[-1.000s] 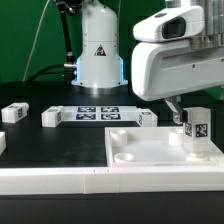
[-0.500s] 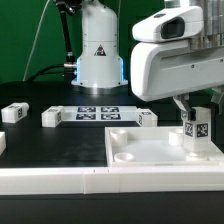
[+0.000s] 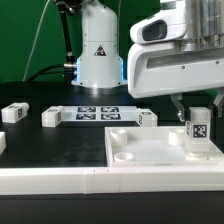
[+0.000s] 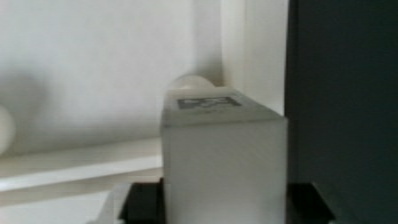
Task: Assemble one leg
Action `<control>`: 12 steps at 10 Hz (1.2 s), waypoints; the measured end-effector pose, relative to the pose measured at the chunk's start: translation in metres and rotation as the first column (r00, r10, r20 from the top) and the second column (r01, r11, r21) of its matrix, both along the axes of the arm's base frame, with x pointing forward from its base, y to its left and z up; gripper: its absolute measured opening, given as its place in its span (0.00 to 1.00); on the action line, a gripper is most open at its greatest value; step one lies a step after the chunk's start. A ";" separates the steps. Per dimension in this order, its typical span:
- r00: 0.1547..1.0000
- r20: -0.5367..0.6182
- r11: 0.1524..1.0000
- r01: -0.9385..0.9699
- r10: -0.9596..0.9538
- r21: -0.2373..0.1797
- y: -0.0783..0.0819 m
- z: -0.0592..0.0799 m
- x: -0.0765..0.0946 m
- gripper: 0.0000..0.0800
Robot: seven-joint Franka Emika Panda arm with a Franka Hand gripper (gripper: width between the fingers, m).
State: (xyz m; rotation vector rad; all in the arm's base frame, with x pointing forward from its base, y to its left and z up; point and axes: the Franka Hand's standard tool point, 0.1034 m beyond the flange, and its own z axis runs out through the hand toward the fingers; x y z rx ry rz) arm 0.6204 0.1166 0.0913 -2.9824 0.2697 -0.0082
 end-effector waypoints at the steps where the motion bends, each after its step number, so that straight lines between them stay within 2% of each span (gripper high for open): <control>1: 0.997 -0.010 0.997 0.077 -0.076 0.011 -0.001 0.000 0.000 0.36; 3: 0.961 -0.030 0.961 0.276 -0.275 0.023 -0.004 -0.001 0.002 0.37; 5: 0.872 -0.064 0.873 0.488 -0.485 0.026 -0.007 -0.002 0.004 0.37; 8: 0.690 -0.116 0.693 0.721 -0.714 0.016 -0.007 -0.001 0.004 0.37; 12: 0.466 -0.182 0.474 0.880 -0.866 -0.002 -0.008 -0.002 0.004 0.37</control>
Offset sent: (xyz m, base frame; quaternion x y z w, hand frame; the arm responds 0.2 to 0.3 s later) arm -0.0048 -0.0034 -0.0123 0.0003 0.0051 0.2723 0.9622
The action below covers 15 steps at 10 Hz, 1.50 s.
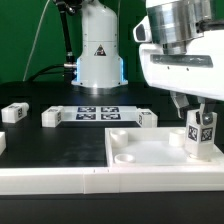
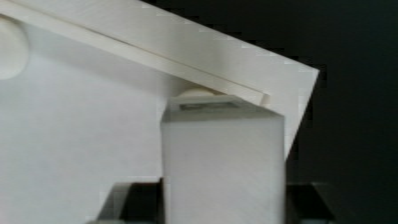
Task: Assemble one leg
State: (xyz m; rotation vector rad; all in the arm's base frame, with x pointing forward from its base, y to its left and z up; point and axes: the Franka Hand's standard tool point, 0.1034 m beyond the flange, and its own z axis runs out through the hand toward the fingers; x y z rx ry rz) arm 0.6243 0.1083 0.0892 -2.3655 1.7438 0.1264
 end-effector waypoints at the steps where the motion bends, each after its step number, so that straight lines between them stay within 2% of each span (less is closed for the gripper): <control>1: 0.999 -0.011 0.999 0.052 -0.052 0.009 0.001 0.000 0.000 0.37; 3: 1.000 0.003 1.000 -0.013 0.013 0.006 0.001 0.000 0.000 0.38; 4: 0.999 0.007 0.999 -0.034 0.034 0.005 0.002 0.000 0.000 0.62; 5: 0.993 0.021 0.993 -0.114 0.114 0.001 0.004 0.001 0.000 0.75; 6: 0.973 0.035 0.973 -0.229 0.229 -0.004 0.005 0.002 0.000 0.75; 7: 0.928 0.057 0.930 -0.367 0.367 -0.017 0.006 0.002 0.000 0.80; 9: 0.821 0.068 0.824 -0.564 0.566 -0.046 0.008 0.003 0.000 0.81; 12: 0.589 0.067 0.592 -0.794 0.805 -0.138 0.012 0.002 0.001 0.81; 13: 0.540 0.069 0.544 -0.826 0.839 -0.146 0.012 0.002 0.001 0.81; 15: 0.340 0.070 0.347 -0.917 0.938 -0.197 0.009 -0.001 0.001 0.81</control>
Offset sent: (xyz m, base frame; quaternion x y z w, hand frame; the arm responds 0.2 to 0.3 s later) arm 0.0000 0.0000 0.0000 0.0000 0.0000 0.0000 1.0000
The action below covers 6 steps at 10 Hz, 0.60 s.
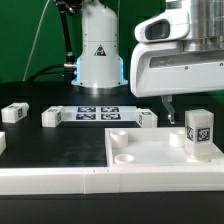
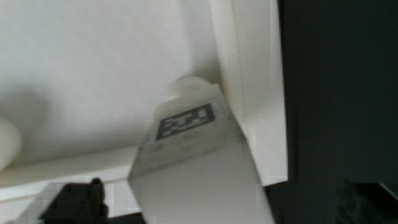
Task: Assemble one leg
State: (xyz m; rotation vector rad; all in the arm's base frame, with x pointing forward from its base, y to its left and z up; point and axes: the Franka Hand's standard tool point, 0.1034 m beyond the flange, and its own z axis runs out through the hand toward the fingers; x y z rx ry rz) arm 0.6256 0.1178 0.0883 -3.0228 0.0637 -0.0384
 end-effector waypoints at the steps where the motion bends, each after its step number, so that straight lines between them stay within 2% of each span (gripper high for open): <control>1: 0.997 0.010 0.998 -0.070 0.070 -0.003 -0.003 -0.001 0.000 0.81; 3: 0.997 0.010 0.997 -0.071 0.071 -0.002 -0.001 -0.001 0.000 0.81; 5: 0.997 0.010 0.997 -0.071 0.071 -0.002 -0.001 -0.001 0.000 0.49; 6: 0.999 0.008 0.999 -0.052 0.052 0.000 -0.002 -0.001 0.000 0.49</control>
Offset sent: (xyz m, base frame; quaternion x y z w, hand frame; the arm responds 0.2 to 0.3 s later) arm 0.0000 0.0000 0.0000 0.0000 0.0000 0.0000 1.0000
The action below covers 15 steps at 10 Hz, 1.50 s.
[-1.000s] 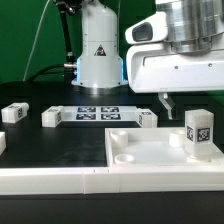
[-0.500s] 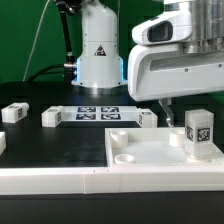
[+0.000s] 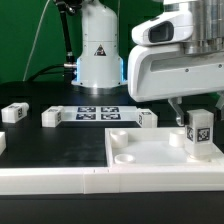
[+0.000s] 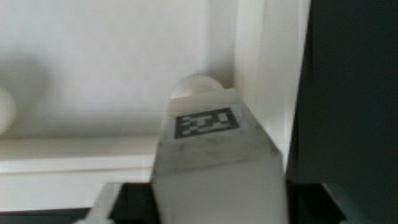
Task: Assemble one leg
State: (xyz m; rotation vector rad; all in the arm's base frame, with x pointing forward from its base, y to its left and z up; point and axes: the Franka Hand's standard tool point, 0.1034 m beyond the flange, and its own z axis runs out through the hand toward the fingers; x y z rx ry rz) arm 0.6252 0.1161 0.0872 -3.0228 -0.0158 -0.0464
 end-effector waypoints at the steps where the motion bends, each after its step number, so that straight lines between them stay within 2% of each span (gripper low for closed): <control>1: 1.000 -0.002 1.000 0.017 -0.017 0.001 0.000 0.000 0.000 0.36; 3: 0.997 -0.010 0.997 0.076 -0.076 0.005 -0.001 0.000 0.000 0.36; 5: 0.948 -0.022 0.948 0.318 -0.317 0.024 -0.003 -0.001 0.001 0.36; 6: 0.890 -0.038 0.890 0.455 -0.454 0.039 -0.004 -0.001 0.000 0.36; 8: 0.759 -0.075 0.759 0.650 -0.646 0.042 -0.005 -0.001 0.000 0.36; 11: 0.456 -0.141 0.455 0.890 -0.879 0.037 -0.008 -0.003 -0.002 0.37; 15: -0.028 -0.222 -0.021 0.999 -0.975 -0.036 -0.005 -0.003 -0.003 0.37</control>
Offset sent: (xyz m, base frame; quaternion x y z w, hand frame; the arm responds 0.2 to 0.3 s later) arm 0.0000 0.0000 0.0000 0.0000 0.0000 0.2377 0.9713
